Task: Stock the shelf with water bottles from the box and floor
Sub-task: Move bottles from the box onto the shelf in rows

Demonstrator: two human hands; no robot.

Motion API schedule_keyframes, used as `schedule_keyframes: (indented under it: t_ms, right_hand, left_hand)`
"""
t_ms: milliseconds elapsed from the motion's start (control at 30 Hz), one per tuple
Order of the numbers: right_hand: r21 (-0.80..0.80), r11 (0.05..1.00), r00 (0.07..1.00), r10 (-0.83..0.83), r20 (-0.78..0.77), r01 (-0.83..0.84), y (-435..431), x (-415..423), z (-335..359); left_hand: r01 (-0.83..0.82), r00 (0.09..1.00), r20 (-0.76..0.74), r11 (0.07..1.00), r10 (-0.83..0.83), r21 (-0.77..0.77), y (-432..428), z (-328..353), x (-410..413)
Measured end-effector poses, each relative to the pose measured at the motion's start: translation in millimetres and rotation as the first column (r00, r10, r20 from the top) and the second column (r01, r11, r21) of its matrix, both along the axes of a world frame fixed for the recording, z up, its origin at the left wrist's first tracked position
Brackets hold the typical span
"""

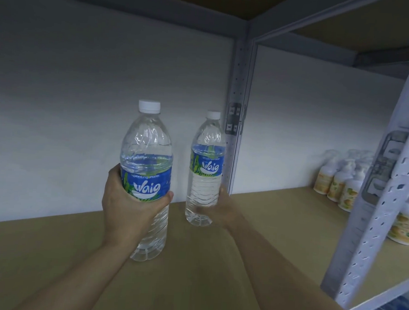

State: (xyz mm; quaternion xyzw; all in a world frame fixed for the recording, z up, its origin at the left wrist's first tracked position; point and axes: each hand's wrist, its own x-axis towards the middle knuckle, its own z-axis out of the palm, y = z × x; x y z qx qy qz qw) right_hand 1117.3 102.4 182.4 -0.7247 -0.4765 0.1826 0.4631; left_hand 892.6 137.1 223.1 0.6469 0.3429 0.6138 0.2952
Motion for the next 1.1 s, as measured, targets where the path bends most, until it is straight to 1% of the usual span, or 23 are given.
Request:
schedule_keyframes:
  t_ms: [100, 167, 200, 233, 300, 400, 533, 633, 800, 1000, 1100]
  right_hand:
    - [-0.166, 0.981, 0.977, -0.062, 0.204, 0.097, -19, -11, -40]
    - [-0.275, 0.945, 0.908, -0.049, 0.417, 0.177, -28, -21, -54]
    - [-0.287, 0.934, 0.868, -0.047, 0.495, 0.214, -32, -24, -58]
    - [-0.265, 0.936, 0.84, -0.055, 0.54, 0.231, -35, -26, -60]
    - [-0.238, 0.941, 0.819, -0.066, 0.569, 0.241, -35, -25, -64]
    - [-0.247, 0.934, 0.795, -0.059, 0.603, 0.256, -32, -25, -66]
    - [-0.221, 0.938, 0.758, -0.063, 0.649, 0.267, -30, -22, -70]
    - [-0.229, 0.938, 0.753, -0.047, 0.657, 0.258, -29, -22, -70]
    - [-0.214, 0.942, 0.747, -0.056, 0.662, 0.26, -30, -21, -70]
    - [-0.211, 0.945, 0.753, -0.052, 0.656, 0.249, -32, -24, -68]
    - [-0.211, 0.945, 0.758, -0.055, 0.65, 0.25, -32, -25, -67]
  left_hand:
    - [0.013, 1.0, 0.017, 1.0, -0.013, -0.003, 2, -2, 2]
    - [0.021, 0.999, 0.025, 1.0, -0.022, 0.003, 2, -4, 5]
    - [0.025, 0.999, 0.026, 1.0, -0.025, 0.005, 2, -5, 6]
    - [0.028, 0.999, 0.027, 1.0, -0.028, 0.005, 2, -6, 9]
    - [0.032, 0.999, 0.025, 0.999, -0.032, 0.008, 4, -9, 15]
    - [0.02, 0.999, 0.034, 1.0, -0.02, 0.018, 9, -10, 25]
    - [0.022, 0.998, 0.05, 1.0, -0.023, 0.016, 20, -7, 44]
    - [0.024, 0.999, 0.04, 0.999, -0.025, 0.033, 34, -5, 58]
    - [0.04, 0.999, -0.019, 0.997, -0.039, 0.061, 54, -16, 68]
    - [0.103, 0.995, 0.012, 0.995, -0.103, -0.009, 64, -24, 56]
    - [0.149, 0.986, -0.069, 0.987, -0.153, -0.057, 63, -30, 52]
